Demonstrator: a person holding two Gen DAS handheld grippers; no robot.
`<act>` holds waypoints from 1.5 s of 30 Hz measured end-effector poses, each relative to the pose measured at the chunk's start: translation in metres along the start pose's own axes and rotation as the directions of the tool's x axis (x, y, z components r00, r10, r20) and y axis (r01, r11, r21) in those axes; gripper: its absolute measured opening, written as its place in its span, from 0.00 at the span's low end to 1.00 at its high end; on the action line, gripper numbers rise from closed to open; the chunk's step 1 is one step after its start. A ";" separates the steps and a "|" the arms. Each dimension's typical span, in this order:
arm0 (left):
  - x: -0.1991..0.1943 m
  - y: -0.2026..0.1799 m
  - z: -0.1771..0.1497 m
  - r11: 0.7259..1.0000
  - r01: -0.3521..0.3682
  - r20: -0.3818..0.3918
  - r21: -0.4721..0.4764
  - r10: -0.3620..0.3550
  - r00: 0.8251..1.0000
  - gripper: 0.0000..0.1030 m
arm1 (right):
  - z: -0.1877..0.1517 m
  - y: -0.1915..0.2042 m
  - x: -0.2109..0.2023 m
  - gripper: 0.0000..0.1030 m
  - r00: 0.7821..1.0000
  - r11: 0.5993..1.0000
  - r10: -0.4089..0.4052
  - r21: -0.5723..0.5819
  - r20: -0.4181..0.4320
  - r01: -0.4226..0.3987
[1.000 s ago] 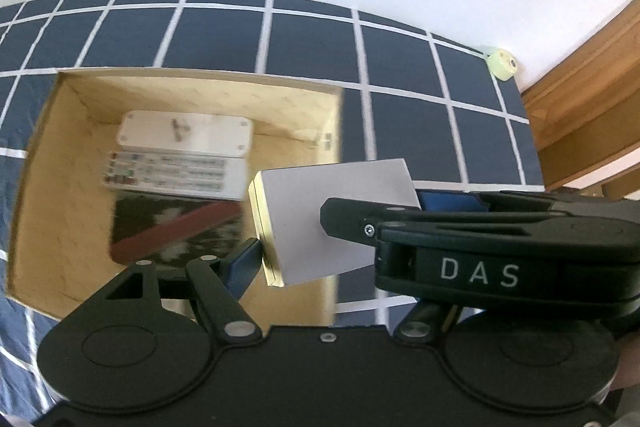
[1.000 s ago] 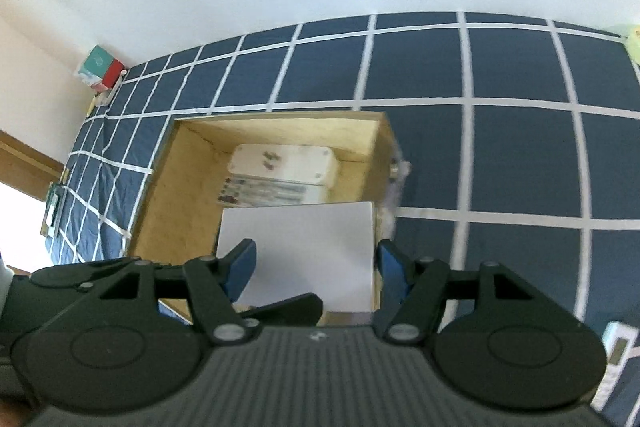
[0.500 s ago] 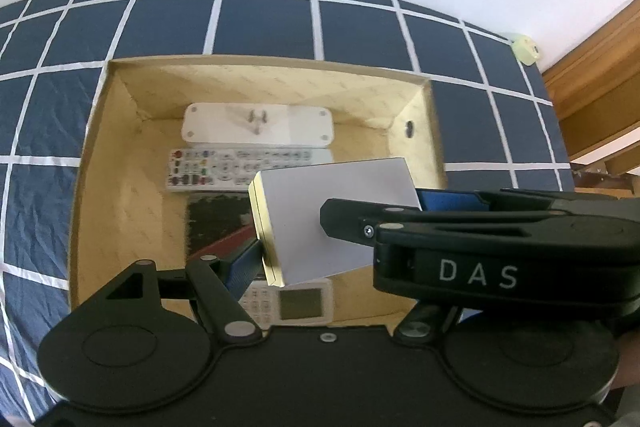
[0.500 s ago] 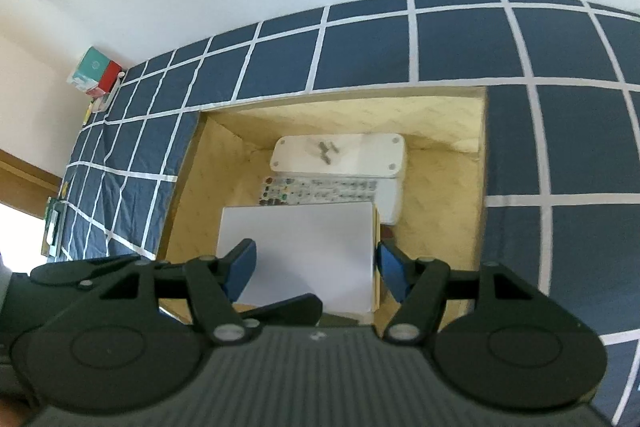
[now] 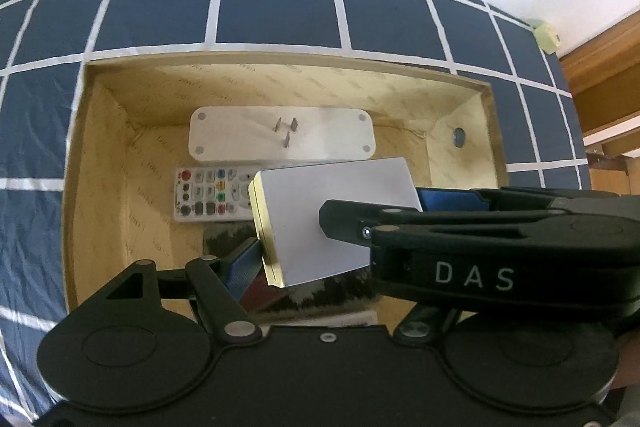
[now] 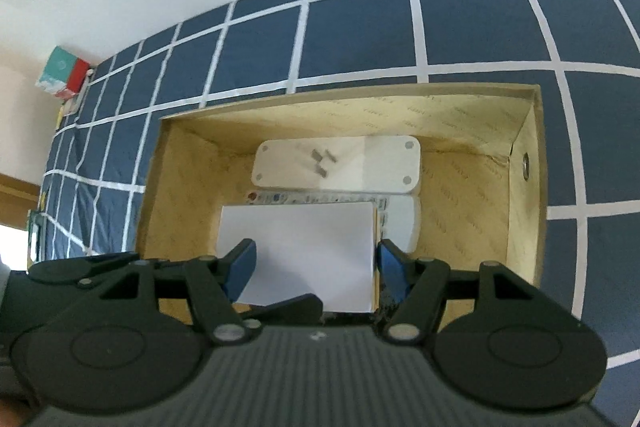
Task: Organize objects
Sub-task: 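Lower the white box onto the remotes and open the right gripper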
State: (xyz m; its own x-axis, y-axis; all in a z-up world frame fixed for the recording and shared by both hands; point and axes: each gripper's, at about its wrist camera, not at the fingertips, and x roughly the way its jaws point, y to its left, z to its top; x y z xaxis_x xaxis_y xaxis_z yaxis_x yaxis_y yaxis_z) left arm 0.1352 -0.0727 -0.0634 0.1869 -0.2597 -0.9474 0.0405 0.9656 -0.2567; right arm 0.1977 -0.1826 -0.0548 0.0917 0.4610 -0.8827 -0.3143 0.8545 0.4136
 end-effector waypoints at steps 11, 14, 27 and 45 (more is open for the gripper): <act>0.031 0.021 0.030 1.000 0.011 -0.057 0.027 -0.009 0.998 0.69 | 0.024 -0.004 0.033 0.64 0.999 0.999 -0.032 0.030 -0.034 0.033; 0.032 0.025 0.033 1.000 0.017 -0.057 0.025 -0.015 0.998 0.69 | 0.027 -0.001 0.035 0.64 0.998 0.999 -0.043 0.027 -0.038 0.044; 0.031 0.023 0.019 1.000 0.010 -0.076 0.018 -0.008 0.997 0.69 | 0.011 -0.004 0.036 0.64 0.997 0.997 -0.032 0.065 -0.064 0.036; 0.030 0.023 0.015 1.000 0.004 -0.059 -0.006 -0.004 0.998 0.63 | 0.009 -0.004 0.035 0.59 0.997 0.998 -0.049 0.044 -0.053 0.051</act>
State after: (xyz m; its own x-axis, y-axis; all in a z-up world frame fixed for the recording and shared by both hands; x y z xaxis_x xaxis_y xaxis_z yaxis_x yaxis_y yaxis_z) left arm 0.1563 -0.0581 -0.0948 0.1286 -0.2638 -0.9560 0.0353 0.9646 -0.2614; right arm 0.2105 -0.1674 -0.0854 0.0565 0.4052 -0.9125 -0.2670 0.8868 0.3772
